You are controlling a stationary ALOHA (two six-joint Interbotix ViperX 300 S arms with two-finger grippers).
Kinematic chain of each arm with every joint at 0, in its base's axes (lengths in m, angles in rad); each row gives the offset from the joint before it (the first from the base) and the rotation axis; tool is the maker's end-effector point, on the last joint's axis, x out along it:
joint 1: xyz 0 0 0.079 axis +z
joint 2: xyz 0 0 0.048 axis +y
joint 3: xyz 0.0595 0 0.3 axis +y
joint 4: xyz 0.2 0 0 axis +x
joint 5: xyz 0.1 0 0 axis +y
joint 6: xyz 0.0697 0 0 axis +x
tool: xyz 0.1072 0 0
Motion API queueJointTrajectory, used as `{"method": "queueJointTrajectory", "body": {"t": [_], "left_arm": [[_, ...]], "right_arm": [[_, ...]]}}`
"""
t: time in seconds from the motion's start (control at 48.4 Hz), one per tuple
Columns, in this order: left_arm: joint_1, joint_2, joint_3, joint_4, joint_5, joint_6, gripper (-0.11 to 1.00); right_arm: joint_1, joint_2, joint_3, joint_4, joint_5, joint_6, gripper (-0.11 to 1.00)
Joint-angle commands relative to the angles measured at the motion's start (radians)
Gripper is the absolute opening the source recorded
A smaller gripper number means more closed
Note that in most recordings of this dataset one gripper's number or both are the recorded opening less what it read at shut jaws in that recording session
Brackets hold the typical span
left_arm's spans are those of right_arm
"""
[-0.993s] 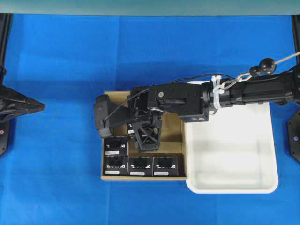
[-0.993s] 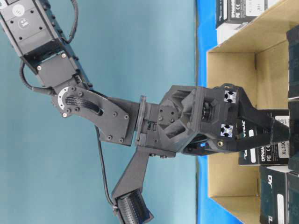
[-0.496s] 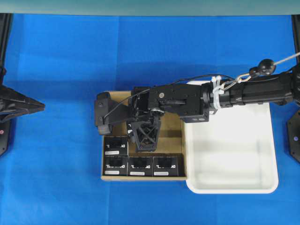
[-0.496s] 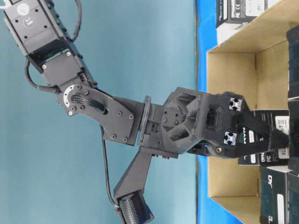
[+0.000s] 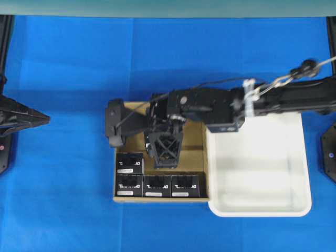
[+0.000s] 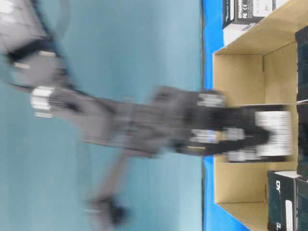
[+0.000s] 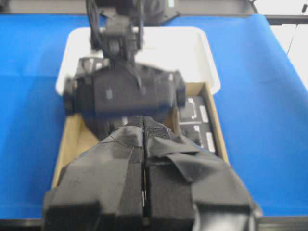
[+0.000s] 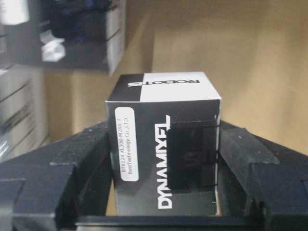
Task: Pick the box from inside the cardboard box.
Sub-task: 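Lift the black box out and carry it right to the white tray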
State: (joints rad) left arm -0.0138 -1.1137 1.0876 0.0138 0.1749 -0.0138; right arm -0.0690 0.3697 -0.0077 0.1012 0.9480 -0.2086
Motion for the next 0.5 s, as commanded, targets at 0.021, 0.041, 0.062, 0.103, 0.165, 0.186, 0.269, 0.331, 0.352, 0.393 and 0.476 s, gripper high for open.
{"method": "queueJointTrajectory", "body": {"t": [0.021, 0.041, 0.062, 0.103, 0.165, 0.186, 0.269, 0.331, 0.352, 0.393, 0.476], "left_arm": [[0.000, 0.006, -0.028, 0.003, -0.005, -0.002, -0.07], [0.000, 0.006, -0.028, 0.003, -0.005, -0.002, -0.07], [0.000, 0.006, -0.028, 0.003, -0.005, -0.002, -0.07], [0.000, 0.006, -0.029, 0.003, -0.006, -0.002, -0.07], [0.000, 0.006, -0.028, 0.003, -0.005, -0.002, -0.07], [-0.002, 0.006, -0.028, 0.003, -0.005, -0.002, -0.07], [0.000, 0.006, -0.028, 0.003, -0.005, -0.002, -0.07], [-0.002, 0.006, -0.028, 0.003, -0.005, -0.002, -0.07], [-0.002, 0.006, -0.028, 0.003, -0.005, -0.002, -0.07], [0.000, 0.006, -0.028, 0.003, -0.005, -0.002, -0.07], [-0.002, 0.006, -0.028, 0.003, -0.006, -0.002, -0.07]], "right_arm": [[-0.025, -0.078, -0.044, 0.005, 0.067, 0.002, 0.61], [-0.028, -0.091, -0.051, 0.005, 0.081, 0.002, 0.61], [-0.032, -0.103, -0.058, 0.005, 0.095, 0.002, 0.61], [-0.040, -0.127, -0.069, 0.005, 0.123, 0.002, 0.61], [-0.052, -0.160, -0.092, 0.005, 0.172, 0.002, 0.61], [-0.057, -0.166, -0.100, 0.006, 0.189, 0.002, 0.61], [-0.063, -0.189, -0.132, 0.005, 0.250, 0.003, 0.61], [-0.064, -0.196, -0.161, 0.005, 0.302, 0.002, 0.61], [-0.064, -0.198, -0.173, 0.005, 0.321, 0.002, 0.61], [-0.066, -0.201, -0.198, 0.005, 0.354, 0.000, 0.61], [-0.066, -0.202, -0.256, 0.005, 0.417, -0.002, 0.61]]}}
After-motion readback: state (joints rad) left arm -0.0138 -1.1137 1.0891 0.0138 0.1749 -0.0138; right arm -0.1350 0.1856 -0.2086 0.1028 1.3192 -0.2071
